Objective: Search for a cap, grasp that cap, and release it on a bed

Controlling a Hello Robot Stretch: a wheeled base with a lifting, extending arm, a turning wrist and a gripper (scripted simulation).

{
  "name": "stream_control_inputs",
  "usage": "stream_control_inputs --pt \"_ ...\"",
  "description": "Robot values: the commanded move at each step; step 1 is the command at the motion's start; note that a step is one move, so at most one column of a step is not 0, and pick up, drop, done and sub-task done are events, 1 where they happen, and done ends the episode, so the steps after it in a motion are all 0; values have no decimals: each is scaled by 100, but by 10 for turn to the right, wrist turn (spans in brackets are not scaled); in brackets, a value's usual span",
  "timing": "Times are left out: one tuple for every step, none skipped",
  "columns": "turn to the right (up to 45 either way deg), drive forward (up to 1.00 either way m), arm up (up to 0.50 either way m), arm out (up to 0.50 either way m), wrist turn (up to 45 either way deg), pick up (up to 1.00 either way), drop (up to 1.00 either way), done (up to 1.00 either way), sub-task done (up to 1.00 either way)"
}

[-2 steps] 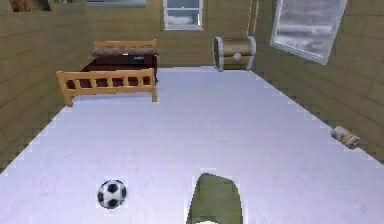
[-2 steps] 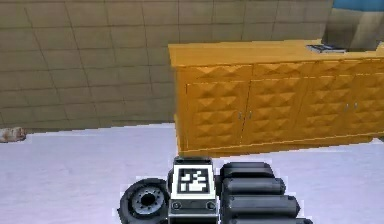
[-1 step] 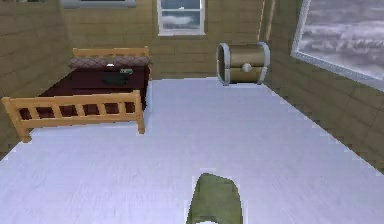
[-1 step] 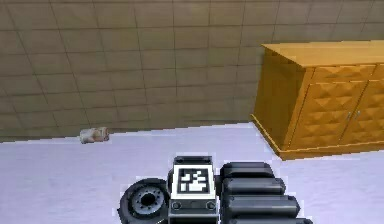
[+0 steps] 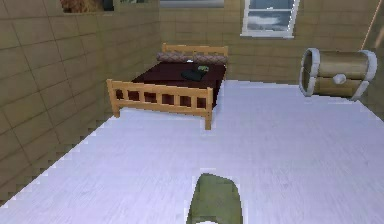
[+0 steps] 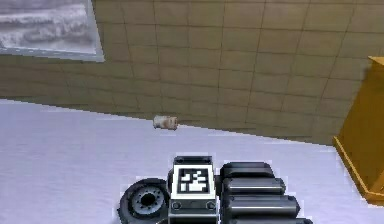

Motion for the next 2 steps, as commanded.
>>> stream_control_inputs --pt "0 5 0 0 0 0 0 0 0" --pt "210 0 0 0 0 0 0 0 0"
